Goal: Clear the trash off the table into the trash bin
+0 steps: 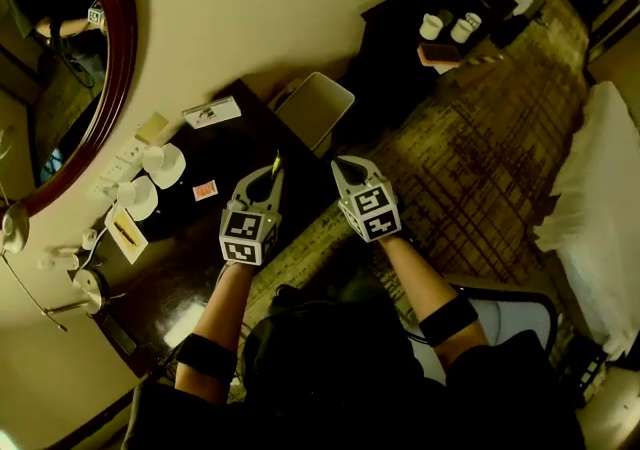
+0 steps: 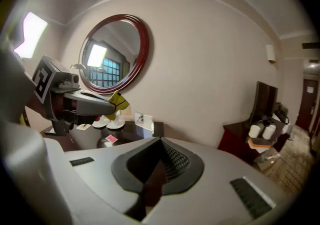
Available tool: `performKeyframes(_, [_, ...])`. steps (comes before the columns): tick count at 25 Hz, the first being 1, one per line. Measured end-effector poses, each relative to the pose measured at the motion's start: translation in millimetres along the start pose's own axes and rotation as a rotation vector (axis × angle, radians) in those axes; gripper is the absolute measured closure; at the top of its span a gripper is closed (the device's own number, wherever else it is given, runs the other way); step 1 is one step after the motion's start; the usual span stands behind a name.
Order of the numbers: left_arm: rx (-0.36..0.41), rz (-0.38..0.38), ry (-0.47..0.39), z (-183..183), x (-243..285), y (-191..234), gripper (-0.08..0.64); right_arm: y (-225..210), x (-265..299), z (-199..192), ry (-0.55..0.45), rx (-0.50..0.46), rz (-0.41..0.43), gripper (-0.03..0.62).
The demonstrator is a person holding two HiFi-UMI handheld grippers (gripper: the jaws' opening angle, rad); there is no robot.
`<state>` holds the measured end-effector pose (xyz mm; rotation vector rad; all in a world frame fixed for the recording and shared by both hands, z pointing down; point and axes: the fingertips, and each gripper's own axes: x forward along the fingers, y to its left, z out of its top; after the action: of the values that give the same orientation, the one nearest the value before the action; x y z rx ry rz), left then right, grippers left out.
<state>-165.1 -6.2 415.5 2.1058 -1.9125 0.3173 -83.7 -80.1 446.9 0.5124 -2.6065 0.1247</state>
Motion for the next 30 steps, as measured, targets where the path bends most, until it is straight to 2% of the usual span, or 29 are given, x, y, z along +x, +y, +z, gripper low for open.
performKeyframes(6, [0.065, -0.227, 0.004, 26.2, 81.4, -97.9, 0.551, -91.6, -74.4, -40.2, 0.013, 0.103, -0.211, 0.583])
performKeyframes(9, [0.094, -0.312, 0.012, 26.9, 113.0, -139.1, 0.551, -124.8, -104.6, -63.4, 0.016, 0.144, -0.294, 0.583])
performKeyframes(14, [0.122, -0.396, 0.05, 13.2, 152.9, -188.3, 0.551, -155.0, -137.3, -95.8, 0.032, 0.211, -0.366, 0.583])
performKeyframes(17, [0.123, -0.454, 0.109, 0.4, 170.5, -221.0, 0.55, -169.5, -144.1, -125.1, 0.053, 0.25, -0.386, 0.583])
performKeyframes(20, [0.118, -0.477, 0.18, -34.9, 192.8, -239.1, 0.549, -181.0, -139.3, -162.2, 0.082, 0.294, -0.39, 0.583])
performKeyframes(24, [0.11, -0.477, 0.281, -102.0, 229.3, -251.5, 0.549, -196.0, -119.6, -225.1, 0.121, 0.364, -0.385, 0.583])
performKeyframes(30, [0.044, -0.475, 0.422, -205.7, 290.2, -263.3, 0.549, -219.0, -72.6, -334.3, 0.203, 0.429, -0.369, 0.583])
